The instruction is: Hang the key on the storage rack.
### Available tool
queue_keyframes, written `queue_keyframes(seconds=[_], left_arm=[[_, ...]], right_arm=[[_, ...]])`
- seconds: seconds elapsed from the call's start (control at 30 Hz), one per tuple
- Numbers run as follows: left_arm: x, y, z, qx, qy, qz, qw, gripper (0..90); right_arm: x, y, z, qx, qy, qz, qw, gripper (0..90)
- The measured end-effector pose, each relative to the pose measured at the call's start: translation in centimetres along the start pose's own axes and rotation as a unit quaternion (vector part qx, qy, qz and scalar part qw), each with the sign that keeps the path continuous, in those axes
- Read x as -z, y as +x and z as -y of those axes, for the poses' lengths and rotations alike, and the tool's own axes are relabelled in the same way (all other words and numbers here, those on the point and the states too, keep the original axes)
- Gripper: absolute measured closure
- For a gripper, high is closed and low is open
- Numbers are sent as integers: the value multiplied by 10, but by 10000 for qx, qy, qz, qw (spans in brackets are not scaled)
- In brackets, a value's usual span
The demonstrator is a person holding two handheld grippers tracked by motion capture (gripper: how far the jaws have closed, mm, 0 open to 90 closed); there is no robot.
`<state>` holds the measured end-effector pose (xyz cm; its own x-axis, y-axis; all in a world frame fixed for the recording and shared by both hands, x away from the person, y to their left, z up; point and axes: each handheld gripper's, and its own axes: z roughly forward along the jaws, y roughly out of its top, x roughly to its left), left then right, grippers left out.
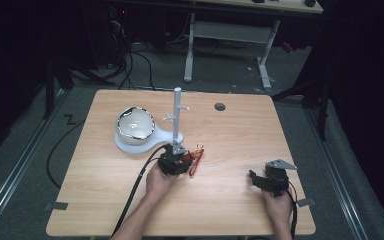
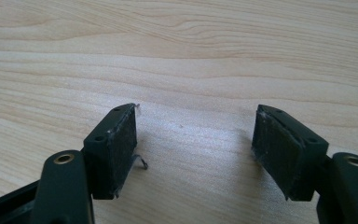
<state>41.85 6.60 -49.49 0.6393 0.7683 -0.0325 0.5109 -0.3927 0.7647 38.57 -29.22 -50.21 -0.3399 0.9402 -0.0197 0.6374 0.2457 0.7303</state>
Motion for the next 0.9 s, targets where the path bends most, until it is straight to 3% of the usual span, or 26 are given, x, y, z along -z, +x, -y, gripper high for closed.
queue_keyframes(seconds=[0.47, 0.9], left_arm=[[33, 4, -7, 86, -552, 111, 9984, 559], [63, 9, -10, 240, -988, 168, 9947, 560]], right_arm=[[0, 0, 0, 1, 0, 1, 10000, 312], [0, 0, 0, 2, 0, 0, 10000, 312]])
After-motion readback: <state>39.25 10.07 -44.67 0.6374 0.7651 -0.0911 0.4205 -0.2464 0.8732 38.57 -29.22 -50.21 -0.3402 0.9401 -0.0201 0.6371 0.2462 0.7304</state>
